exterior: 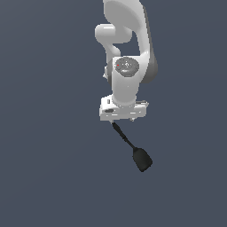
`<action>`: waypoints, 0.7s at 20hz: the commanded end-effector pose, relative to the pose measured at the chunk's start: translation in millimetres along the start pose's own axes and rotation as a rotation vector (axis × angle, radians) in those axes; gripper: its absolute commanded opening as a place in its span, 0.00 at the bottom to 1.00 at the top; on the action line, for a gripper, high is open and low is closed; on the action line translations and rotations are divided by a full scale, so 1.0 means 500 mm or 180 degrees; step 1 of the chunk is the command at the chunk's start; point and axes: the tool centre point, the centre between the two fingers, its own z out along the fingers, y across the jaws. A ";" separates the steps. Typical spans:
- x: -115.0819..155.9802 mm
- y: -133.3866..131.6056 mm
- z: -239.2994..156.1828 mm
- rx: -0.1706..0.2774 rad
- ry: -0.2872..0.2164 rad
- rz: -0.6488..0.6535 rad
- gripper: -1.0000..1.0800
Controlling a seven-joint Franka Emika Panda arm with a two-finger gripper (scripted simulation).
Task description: Pick up the object and move it to a goal position.
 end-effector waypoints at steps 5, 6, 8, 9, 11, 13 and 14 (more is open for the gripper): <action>0.003 0.007 0.000 -0.0002 0.0001 0.0016 0.96; 0.005 0.010 0.000 -0.0003 0.0001 0.0025 0.96; 0.009 0.018 0.000 -0.0005 0.0002 0.0048 0.96; 0.010 0.021 0.000 -0.0006 0.0002 0.0058 0.96; 0.010 0.024 0.000 -0.0006 0.0002 0.0071 0.96; 0.010 0.023 0.000 -0.0006 0.0002 0.0070 0.96; 0.010 0.023 0.000 -0.0007 0.0002 0.0063 0.96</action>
